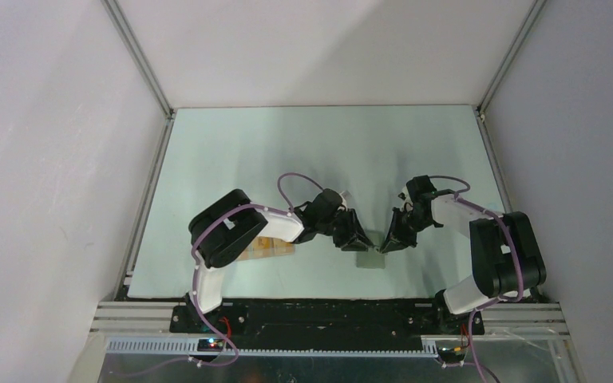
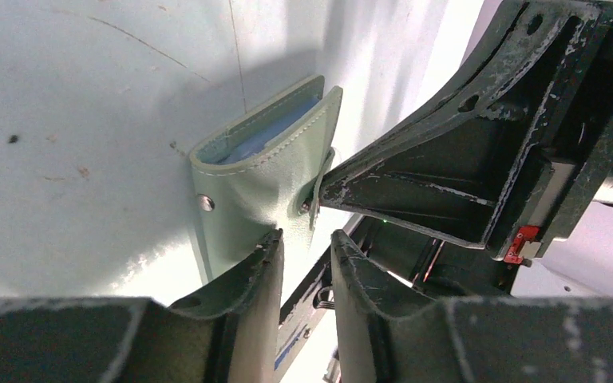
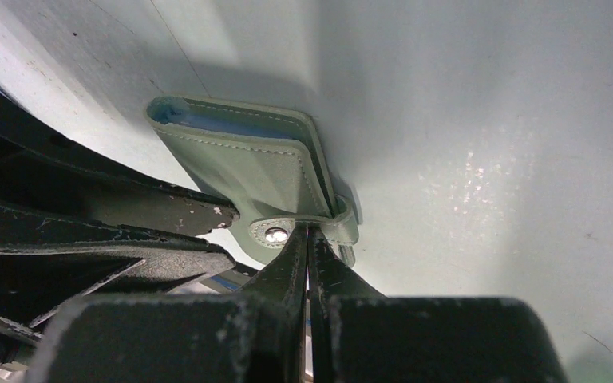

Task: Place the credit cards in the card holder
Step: Close the card holder at the center of the board.

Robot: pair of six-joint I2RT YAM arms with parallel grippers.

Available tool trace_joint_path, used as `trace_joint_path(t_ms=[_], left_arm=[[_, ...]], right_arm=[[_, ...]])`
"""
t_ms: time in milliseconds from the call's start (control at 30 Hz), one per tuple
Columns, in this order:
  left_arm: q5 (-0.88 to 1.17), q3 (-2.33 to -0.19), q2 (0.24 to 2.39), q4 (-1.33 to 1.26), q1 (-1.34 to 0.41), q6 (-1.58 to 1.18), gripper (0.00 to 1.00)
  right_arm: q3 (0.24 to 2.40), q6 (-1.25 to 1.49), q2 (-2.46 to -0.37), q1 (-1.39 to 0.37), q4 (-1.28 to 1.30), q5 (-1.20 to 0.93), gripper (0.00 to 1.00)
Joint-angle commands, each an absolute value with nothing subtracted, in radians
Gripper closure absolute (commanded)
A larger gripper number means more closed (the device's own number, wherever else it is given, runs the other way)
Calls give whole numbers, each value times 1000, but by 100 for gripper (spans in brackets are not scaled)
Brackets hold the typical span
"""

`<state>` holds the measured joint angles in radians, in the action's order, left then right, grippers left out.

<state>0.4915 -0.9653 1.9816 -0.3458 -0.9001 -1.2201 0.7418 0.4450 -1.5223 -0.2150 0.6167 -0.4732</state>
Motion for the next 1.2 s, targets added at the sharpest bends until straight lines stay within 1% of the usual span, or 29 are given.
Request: trace_joint_path(t_ms=[0, 67, 167, 700, 833, 900, 933, 1033, 1067, 1133, 1167], left_arm=[[527, -994, 1983, -356, -899, -1228, 65], [527, -999, 1993, -356, -900, -1232, 67], [530, -1012, 2003, -356, -903, -1234, 72], [518, -1028, 2028, -353, -919, -1235, 82], [524, -1036, 2037, -344, -919, -1225, 87], [519, -1036, 2035, -335, -919, -1218, 93], [513, -1036, 2032, -325, -920, -1213, 98], [488, -1041, 2019, -293, -918, -1196, 100], [483, -1046, 2012, -273, -918, -1183, 100], [466, -1057, 2001, -243, -918, -1161, 100], [458, -1058, 1997, -237, -918, -1156, 100]], right_arm=[[739, 456, -1553, -235, 557, -454, 100], [739, 455, -1554, -235, 557, -454, 100], [739, 452, -1557, -237, 557, -456, 100], [739, 453, -1564, -240, 552, -472, 100], [739, 455, -1564, -241, 548, -479, 100], [739, 454, -1562, -241, 548, -482, 100], [739, 454, -1559, -240, 548, -485, 100], [739, 449, -1539, -240, 550, -490, 100], [739, 449, -1531, -238, 552, -489, 99], [739, 441, -1497, -230, 549, -494, 95], [739, 439, -1468, -225, 548, -496, 81]])
